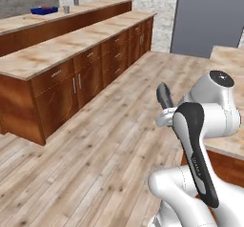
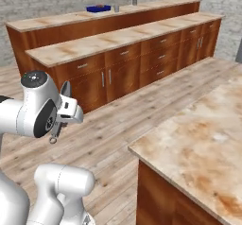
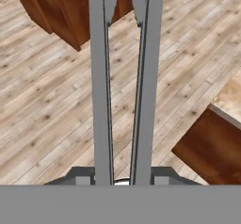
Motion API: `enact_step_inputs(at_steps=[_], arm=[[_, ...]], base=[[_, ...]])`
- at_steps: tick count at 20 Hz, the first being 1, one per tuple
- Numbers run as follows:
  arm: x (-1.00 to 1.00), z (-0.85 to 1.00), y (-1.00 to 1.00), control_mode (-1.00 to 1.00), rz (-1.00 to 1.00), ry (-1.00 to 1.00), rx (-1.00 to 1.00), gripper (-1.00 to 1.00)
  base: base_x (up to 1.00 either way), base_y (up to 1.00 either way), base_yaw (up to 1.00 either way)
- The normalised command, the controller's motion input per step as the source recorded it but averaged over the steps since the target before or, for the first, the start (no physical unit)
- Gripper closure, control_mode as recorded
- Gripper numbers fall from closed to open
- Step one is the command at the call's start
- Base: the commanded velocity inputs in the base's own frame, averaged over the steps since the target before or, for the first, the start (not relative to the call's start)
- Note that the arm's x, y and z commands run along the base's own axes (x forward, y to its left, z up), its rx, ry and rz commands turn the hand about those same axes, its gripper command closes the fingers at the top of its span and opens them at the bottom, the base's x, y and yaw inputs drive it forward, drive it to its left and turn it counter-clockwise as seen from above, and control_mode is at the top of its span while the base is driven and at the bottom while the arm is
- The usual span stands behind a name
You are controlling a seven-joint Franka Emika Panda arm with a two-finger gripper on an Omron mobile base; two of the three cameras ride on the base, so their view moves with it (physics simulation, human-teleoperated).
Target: Take the tongs from the drawer on the right and place them on the dining counter next to the tray containing the kebab skewer.
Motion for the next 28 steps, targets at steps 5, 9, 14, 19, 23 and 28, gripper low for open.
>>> enact_step_inputs(at_steps=[5,9,14,19,23,28], arm=[[0.0,0.0,0.0,1.0,0.0,0.0,0.0,1.0],[0.0,0.0,0.0,1.0,0.0,0.0,0.0,1.0],[0.0,0.0,0.0,1.0,0.0,0.0,0.0,1.0],[0.0,0.0,0.0,1.0,0.0,0.0,0.0,1.0],[0.0,0.0,0.0,1.0,0.0,0.0,0.0,1.0],[0.0,0.0,0.0,1.0,0.0,0.0,0.0,1.0]], base=[[0.98,1.0,-0.09],[0.93,1.0,-0.08],[0.95,1.0,-0.08],[0.94,1.0,-0.08],[0.85,1.0,-0.08],[0.78,1.0,-0.07]])
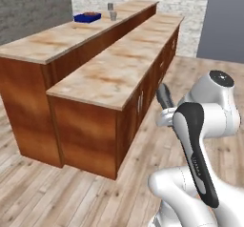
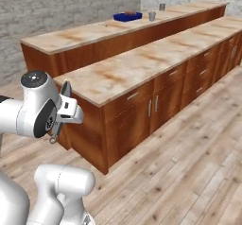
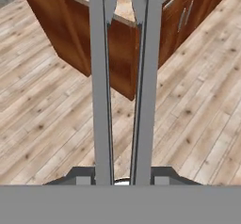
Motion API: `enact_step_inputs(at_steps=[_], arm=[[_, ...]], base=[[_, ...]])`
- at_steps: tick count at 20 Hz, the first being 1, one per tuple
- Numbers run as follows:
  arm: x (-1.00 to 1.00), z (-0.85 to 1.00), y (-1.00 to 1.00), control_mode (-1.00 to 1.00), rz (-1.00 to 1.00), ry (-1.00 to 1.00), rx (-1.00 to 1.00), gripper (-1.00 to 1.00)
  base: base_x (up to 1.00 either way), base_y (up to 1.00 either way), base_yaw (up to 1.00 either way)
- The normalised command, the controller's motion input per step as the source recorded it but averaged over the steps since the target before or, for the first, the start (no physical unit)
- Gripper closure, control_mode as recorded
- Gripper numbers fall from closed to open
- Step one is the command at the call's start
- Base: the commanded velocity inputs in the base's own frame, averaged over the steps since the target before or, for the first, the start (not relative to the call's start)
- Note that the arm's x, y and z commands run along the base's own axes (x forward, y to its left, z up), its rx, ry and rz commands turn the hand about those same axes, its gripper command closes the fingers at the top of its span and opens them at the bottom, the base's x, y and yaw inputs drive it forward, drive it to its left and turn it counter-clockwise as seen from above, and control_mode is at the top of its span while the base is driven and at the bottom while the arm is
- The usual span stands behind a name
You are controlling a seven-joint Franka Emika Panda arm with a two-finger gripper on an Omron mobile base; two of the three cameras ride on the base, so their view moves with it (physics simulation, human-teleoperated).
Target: Take the tongs from the drawer on the right and place them on the dining counter next to the tray containing the kebab skewer.
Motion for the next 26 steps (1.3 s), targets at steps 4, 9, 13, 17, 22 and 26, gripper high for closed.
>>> enact_step_inputs(at_steps=[4,9,13,17,22,26], arm=[[0.0,0.0,0.0,1.0,0.0,0.0,0.0,1.0],[0.0,0.0,0.0,1.0,0.0,0.0,0.0,1.0],[0.0,0.0,0.0,1.0,0.0,0.0,0.0,1.0],[0.0,0.0,0.0,1.0,0.0,0.0,0.0,1.0],[0.0,0.0,0.0,1.0,0.0,0.0,0.0,1.0],[0.0,0.0,0.0,1.0,0.0,0.0,0.0,1.0]], base=[[0.78,1.0,-0.06],[0.85,1.0,-0.09],[0.83,1.0,-0.11],[0.86,1.0,-0.12],[0.82,1.0,-0.11],[0.83,1.0,-0.12]])
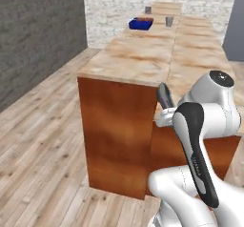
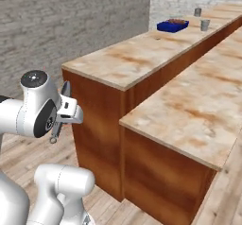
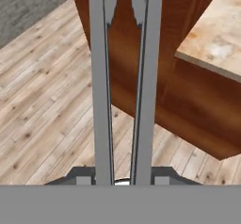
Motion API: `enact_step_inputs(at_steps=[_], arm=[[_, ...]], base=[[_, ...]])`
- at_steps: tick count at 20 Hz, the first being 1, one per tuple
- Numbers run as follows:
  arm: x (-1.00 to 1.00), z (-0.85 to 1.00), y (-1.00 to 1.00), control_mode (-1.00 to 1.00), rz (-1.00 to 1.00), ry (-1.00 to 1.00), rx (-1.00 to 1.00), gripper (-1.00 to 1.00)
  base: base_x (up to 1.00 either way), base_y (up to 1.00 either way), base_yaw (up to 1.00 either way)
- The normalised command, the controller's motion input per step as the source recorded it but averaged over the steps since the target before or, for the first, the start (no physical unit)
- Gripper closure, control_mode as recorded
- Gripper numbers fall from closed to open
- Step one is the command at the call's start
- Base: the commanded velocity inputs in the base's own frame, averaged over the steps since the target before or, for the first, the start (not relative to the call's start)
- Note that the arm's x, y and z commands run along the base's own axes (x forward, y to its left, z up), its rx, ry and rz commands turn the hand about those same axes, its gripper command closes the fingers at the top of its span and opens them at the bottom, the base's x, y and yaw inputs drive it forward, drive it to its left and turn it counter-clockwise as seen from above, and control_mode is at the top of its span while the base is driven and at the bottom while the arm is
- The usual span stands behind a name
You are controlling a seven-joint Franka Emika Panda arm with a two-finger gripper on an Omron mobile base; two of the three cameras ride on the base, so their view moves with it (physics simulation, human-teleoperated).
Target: Take the tongs from the drawer on the right and place them on the dining counter next to the tray containing the kebab skewer.
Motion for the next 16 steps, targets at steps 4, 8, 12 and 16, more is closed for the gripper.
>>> enact_step_inputs(at_steps=[4,8,12,16], arm=[[0.0,0.0,0.0,1.0,0.0,0.0,0.0,1.0],[0.0,0.0,0.0,1.0,0.0,0.0,0.0,1.0],[0.0,0.0,0.0,1.0,0.0,0.0,0.0,1.0],[0.0,0.0,0.0,1.0,0.0,0.0,0.0,1.0]], base=[[0.83,1.0,-0.15],[0.82,1.0,-0.17],[0.89,1.0,-0.24],[0.99,0.99,-0.52]])
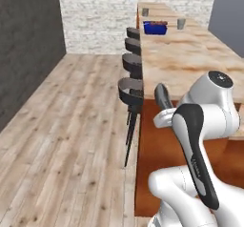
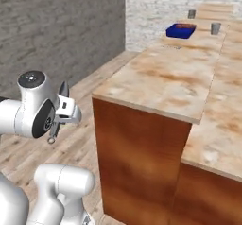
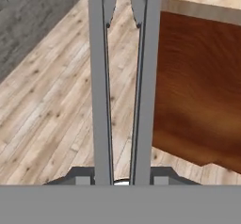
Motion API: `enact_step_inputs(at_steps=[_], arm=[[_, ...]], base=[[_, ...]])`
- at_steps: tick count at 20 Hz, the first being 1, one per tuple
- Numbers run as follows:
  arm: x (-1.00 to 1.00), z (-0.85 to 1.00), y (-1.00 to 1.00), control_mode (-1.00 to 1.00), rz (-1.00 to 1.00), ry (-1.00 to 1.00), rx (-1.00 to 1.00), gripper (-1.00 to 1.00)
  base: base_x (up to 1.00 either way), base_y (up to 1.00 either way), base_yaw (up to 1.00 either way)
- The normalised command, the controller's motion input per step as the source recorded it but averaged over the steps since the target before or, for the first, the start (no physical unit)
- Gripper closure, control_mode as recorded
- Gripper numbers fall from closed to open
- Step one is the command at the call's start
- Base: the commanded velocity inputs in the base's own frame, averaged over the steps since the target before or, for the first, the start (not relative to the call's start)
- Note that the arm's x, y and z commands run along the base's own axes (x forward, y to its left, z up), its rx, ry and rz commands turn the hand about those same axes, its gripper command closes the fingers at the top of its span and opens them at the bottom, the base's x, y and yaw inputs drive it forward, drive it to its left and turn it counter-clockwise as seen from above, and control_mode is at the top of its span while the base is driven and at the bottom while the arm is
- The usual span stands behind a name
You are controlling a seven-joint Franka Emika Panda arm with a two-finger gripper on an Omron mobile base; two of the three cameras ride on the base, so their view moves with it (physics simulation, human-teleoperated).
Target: Take the tongs from the drawer on the right and place them on the dining counter next to the tray containing the kebab skewer.
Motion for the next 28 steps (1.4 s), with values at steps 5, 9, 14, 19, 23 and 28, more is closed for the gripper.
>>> enact_step_inputs(at_steps=[5,9,14,19,23,28], arm=[[0.0,0.0,0.0,1.0,0.0,0.0,0.0,1.0],[0.0,0.0,0.0,1.0,0.0,0.0,0.0,1.0],[0.0,0.0,0.0,1.0,0.0,0.0,0.0,1.0],[0.0,0.0,0.0,1.0,0.0,0.0,0.0,1.0],[0.0,0.0,0.0,1.0,0.0,0.0,0.0,1.0],[0.0,0.0,0.0,1.0,0.0,0.0,0.0,1.0]], base=[[0.96,0.87,-0.73],[0.93,0.84,-0.75],[0.92,0.83,-0.76],[0.89,0.88,-0.74],[0.52,1.0,-0.56],[0.11,1.0,-0.47]])
